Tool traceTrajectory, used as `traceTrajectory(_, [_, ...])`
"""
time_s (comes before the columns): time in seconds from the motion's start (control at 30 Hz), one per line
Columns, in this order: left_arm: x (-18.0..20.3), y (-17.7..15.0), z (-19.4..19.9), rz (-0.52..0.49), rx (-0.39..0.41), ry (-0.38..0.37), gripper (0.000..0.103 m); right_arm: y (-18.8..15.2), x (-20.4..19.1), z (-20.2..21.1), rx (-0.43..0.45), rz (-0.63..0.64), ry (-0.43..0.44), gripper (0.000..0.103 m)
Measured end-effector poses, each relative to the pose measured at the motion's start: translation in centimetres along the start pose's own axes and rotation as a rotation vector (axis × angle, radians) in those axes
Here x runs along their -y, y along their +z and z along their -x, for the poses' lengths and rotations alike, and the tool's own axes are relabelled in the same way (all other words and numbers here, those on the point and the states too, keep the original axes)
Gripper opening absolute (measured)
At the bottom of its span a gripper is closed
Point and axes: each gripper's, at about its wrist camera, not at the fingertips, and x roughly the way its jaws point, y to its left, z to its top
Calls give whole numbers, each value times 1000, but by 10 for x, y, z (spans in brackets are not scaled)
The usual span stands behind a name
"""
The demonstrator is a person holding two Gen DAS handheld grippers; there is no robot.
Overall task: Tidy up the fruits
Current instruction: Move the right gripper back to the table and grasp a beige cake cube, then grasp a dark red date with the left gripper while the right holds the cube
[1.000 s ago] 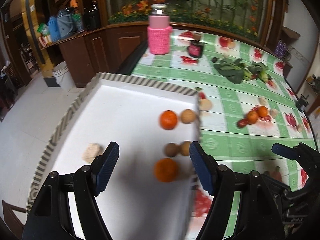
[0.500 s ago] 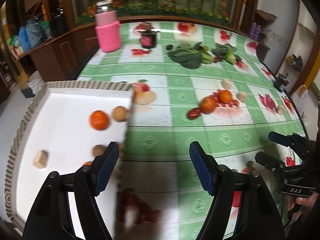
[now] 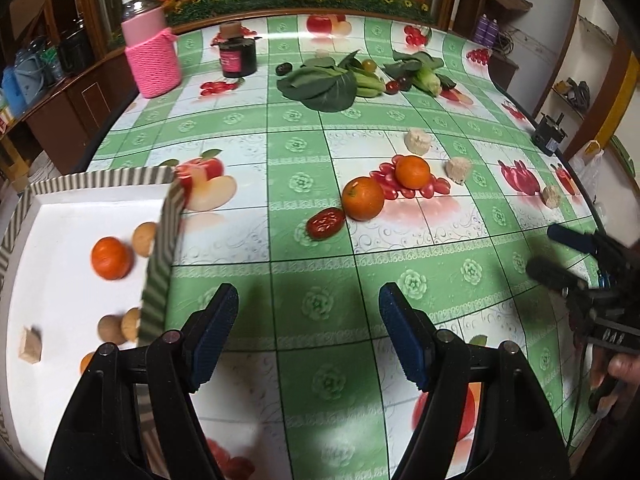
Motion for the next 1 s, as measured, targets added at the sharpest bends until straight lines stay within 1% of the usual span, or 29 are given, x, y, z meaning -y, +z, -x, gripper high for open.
traceTrajectory(0.23, [1,7,-12,-2,-25,0,72,38,4,-30,6,37,-17,79])
traceTrajectory(0.37, [0,12,-17,-1,-32,0,72,56,0,-54,-7,77,-27,74])
traceTrajectory(0.4, [0,14,-18,-4,-33,0,72,58,0,-60,-13,84,-28,71])
traceTrajectory(0.47, [1,17,-22,-6,-38,-7,72,62,1,-72,-27,87,-26,50])
traceTrajectory(0.5, [1,18,-23,-8,-40,-11,72,64,3,-78,-38,80,-20,45])
traceTrajectory(0.53, [2,19,-25,-12,-43,-12,72,64,5,-85,-53,75,-15,36])
traceTrajectory(0.57, [3,20,-27,-19,-45,-12,72,64,5,-87,-46,82,-25,30])
traceTrajectory(0.63, [5,22,-29,-30,-48,-14,72,61,5,-85,-38,100,-42,29])
traceTrajectory(0.77, [7,25,-38,-39,-63,-33,72,55,6,-72,-14,90,-34,28])
traceTrajectory(1.0, [12,31,-48,-71,-60,-32,72,45,11,-52,5,50,4,28])
